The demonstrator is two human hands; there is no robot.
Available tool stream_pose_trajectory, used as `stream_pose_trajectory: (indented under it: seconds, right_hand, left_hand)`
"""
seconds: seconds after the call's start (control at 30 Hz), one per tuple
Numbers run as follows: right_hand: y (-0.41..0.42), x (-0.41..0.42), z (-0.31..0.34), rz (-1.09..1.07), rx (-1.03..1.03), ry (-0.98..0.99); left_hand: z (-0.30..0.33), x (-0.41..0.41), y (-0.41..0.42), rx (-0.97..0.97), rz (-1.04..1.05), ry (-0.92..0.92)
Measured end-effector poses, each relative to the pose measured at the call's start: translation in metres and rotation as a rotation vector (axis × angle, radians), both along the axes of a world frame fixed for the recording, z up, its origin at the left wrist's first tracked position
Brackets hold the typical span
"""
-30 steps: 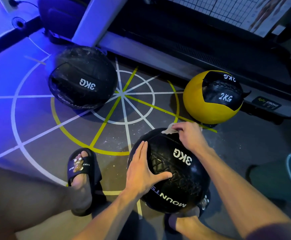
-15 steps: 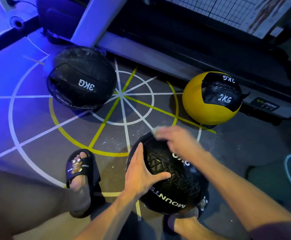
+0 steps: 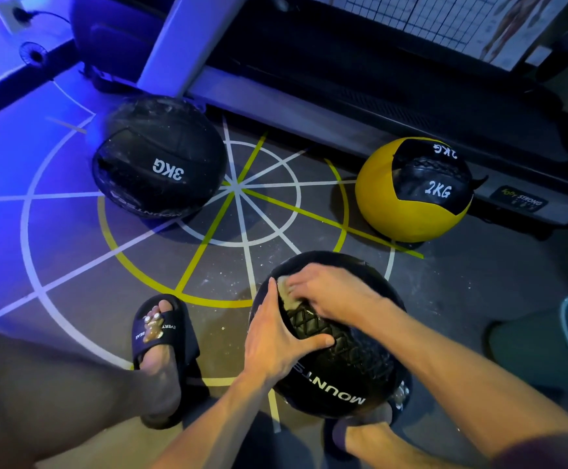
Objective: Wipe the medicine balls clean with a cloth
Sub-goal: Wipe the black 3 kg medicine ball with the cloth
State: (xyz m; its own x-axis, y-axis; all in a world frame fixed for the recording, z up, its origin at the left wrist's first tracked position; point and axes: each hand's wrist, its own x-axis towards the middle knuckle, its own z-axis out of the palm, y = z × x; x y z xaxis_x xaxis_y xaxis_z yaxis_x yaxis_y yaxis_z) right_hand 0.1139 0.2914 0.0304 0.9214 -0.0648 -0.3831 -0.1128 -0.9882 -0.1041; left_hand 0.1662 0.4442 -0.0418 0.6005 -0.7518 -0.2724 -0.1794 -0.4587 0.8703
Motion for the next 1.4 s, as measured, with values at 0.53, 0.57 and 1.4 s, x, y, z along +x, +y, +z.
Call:
stream_pose_trajectory:
  seconds: [0.53,0.57,1.4]
  right_hand:
    - [0.000,-0.026,0.024,-0.057,-0.024,-0.011]
    - [-0.003,-0.041,0.025,-0.093,-0.022,-0.034]
    - [0.023,-0.158,-0.041,-1.710,0.366,-0.772]
  left_hand:
    - [0.001,-0.007,0.000,-0.012,0.000,0.027]
    - [0.001,-0.008,-0.002,-0.002,-0.005,0.016]
    - [0.016,-0.010,-0.016,-0.098,-0.391,-0.382]
